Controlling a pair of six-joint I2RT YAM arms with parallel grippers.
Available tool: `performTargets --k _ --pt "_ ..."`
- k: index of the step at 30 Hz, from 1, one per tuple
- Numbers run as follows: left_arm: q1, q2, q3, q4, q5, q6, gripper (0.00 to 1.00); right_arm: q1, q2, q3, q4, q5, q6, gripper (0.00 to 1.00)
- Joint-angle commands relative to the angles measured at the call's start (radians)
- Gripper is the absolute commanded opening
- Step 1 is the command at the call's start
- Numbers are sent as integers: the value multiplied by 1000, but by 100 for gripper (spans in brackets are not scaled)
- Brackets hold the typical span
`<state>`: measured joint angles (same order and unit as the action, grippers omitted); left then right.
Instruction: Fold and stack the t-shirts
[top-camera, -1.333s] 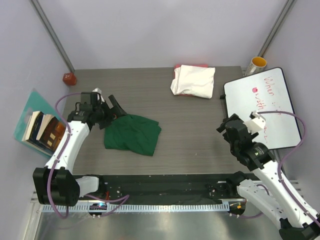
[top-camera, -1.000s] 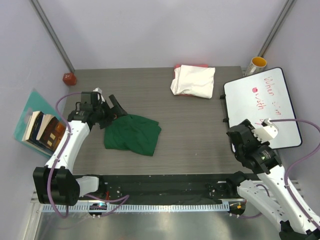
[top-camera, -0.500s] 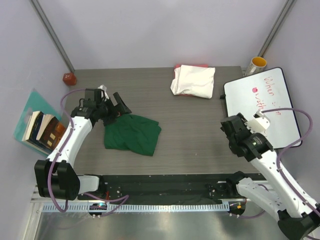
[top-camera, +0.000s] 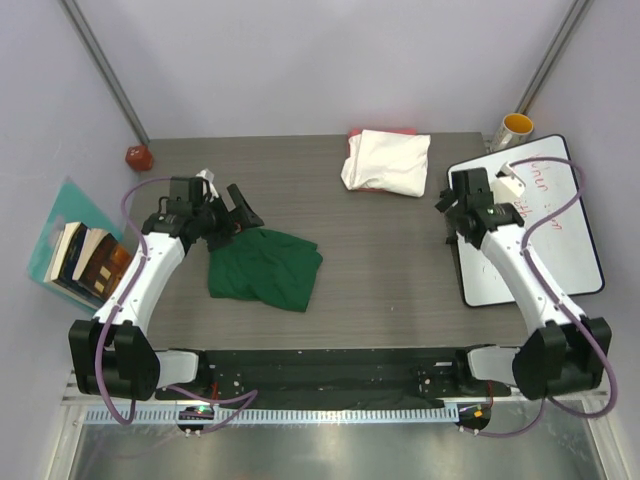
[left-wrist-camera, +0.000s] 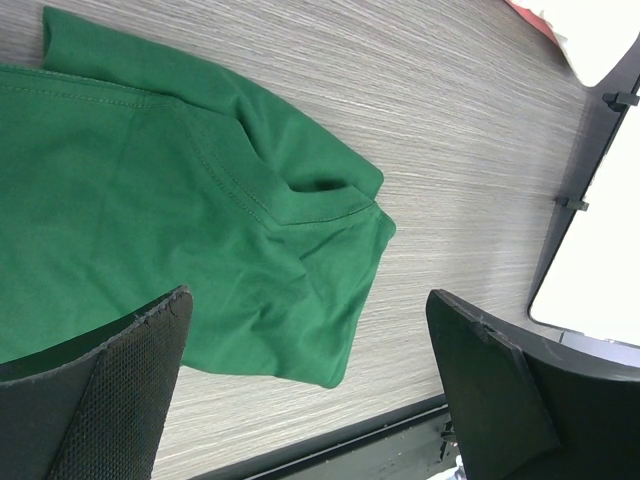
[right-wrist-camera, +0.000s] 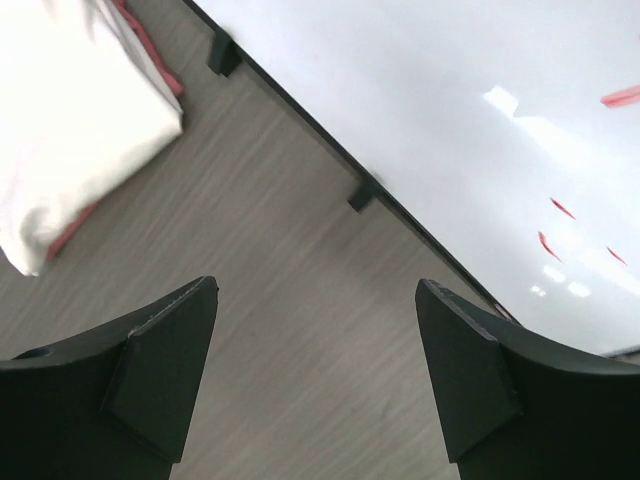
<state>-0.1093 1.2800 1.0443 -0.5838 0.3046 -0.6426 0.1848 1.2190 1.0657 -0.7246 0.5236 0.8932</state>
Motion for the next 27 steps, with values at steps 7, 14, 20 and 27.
performTargets --k 7,14,20,27 --pt "-3 -21 16 21 8 29 100 -116 71 57 163 -42 -82 87" --pt "-1 2 25 16 14 41 100 -312 193 264 145 -136 -229 87" --pt "-1 16 25 18 13 46 100 -392 254 413 99 -145 -287 87" --pt "-3 28 10 25 11 57 100 -416 208 453 27 -96 -369 88"
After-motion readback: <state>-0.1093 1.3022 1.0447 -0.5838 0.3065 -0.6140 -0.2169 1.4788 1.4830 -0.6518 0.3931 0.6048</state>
